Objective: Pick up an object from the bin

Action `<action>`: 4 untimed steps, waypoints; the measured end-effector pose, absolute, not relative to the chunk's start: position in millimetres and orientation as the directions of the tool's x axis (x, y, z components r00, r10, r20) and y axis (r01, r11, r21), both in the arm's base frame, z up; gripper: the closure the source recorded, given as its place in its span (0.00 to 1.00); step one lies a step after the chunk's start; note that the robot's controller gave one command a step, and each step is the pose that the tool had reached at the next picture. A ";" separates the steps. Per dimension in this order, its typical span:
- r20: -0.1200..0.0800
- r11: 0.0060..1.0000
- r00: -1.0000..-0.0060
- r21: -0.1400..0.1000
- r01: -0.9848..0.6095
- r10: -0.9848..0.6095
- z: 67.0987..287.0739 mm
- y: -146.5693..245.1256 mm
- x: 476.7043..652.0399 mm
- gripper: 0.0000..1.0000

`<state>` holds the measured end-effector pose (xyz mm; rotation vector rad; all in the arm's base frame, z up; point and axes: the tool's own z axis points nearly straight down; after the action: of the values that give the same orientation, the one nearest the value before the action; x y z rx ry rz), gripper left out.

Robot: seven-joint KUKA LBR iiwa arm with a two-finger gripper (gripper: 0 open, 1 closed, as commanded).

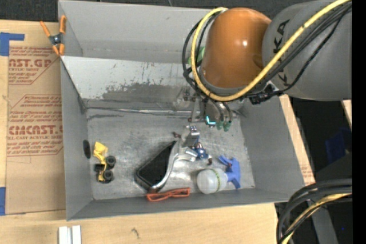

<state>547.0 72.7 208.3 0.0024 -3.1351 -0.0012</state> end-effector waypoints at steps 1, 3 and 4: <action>-0.001 1.000 -1.000 0.001 -0.001 -0.001 212.5 72.4 548.7 0.00; -0.034 0.989 -0.989 -0.004 -0.145 -0.145 84.3 63.7 519.5 1.00; -0.034 0.989 -0.989 -0.004 -0.145 -0.145 84.3 63.7 519.5 1.00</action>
Offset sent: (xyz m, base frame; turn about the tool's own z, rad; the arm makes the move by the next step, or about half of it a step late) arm -0.0328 0.0083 -0.1383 -0.2068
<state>519.5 63.7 84.3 0.2314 -3.1675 0.0019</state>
